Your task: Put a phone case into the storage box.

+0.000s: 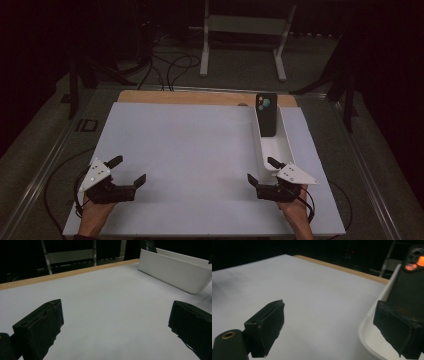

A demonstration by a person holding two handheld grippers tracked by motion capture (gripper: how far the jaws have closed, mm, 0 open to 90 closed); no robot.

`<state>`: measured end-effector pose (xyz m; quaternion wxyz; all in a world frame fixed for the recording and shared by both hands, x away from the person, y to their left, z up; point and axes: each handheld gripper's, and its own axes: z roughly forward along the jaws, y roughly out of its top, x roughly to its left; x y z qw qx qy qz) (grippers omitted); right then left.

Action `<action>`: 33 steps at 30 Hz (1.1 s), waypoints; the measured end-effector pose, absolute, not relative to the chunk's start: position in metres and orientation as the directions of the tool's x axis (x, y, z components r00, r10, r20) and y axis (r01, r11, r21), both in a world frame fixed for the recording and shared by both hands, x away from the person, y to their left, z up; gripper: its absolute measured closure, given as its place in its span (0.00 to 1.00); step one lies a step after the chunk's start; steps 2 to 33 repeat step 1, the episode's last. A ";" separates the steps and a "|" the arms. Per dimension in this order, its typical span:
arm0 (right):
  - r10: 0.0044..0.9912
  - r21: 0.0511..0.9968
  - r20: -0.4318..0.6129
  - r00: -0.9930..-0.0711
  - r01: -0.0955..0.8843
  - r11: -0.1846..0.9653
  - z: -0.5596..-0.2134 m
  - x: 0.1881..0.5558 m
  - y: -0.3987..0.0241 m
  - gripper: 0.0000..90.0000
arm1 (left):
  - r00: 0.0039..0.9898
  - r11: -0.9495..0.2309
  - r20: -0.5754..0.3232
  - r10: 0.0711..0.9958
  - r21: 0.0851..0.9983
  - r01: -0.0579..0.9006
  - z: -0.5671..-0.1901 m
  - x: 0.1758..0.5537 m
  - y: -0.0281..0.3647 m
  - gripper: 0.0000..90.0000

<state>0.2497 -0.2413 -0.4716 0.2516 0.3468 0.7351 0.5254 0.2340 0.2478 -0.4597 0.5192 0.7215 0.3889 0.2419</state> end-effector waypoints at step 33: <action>0.768 0.949 -0.008 -0.640 0.238 0.208 -0.471 0.249 -0.239 0.11 | 0.581 -0.159 -0.054 0.812 0.937 0.310 -0.460 0.234 0.248 0.00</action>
